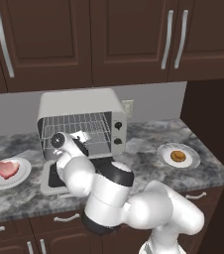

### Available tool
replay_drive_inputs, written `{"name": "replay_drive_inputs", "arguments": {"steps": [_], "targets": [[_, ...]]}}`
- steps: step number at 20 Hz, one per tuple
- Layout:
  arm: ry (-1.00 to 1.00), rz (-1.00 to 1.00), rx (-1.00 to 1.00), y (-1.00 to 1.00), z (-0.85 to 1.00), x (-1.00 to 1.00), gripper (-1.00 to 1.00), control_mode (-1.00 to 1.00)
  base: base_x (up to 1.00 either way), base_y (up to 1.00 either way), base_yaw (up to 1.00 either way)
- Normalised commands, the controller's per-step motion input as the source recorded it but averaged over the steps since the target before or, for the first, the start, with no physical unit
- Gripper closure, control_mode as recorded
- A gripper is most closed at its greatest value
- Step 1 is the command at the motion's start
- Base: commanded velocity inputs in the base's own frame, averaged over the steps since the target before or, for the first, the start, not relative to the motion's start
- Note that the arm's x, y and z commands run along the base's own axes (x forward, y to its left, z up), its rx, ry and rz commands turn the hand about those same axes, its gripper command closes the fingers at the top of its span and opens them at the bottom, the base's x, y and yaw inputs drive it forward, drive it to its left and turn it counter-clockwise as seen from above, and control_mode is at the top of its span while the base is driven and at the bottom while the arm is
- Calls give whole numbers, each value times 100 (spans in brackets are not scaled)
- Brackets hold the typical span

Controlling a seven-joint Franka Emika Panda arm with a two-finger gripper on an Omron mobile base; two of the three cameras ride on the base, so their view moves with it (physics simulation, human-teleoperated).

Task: Open the toaster oven door. Place the bread on the bottom rack in the toaster oven and place the steak on the top rack.

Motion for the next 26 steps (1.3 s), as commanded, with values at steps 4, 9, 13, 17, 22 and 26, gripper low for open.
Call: {"name": "replay_drive_inputs", "arguments": {"steps": [4, 9, 13, 17, 22, 26], "targets": [[16, 0, 0, 6, -54, -12, -100, -100, 0, 0, 0], [15, 0, 0, 7, -59, -16, -100, -100, 0, 0, 0], [18, 0, 0, 3, -62, -30, -100, -100, 0, 0, 0], [16, 0, 0, 4, -68, -37, -100, -100, 0, 0, 0], [13, 0, 0, 6, -73, -39, -100, -100, 0, 0, 0], [10, 0, 0, 7, -77, -49, -100, -100, 0, 0, 0]]}}
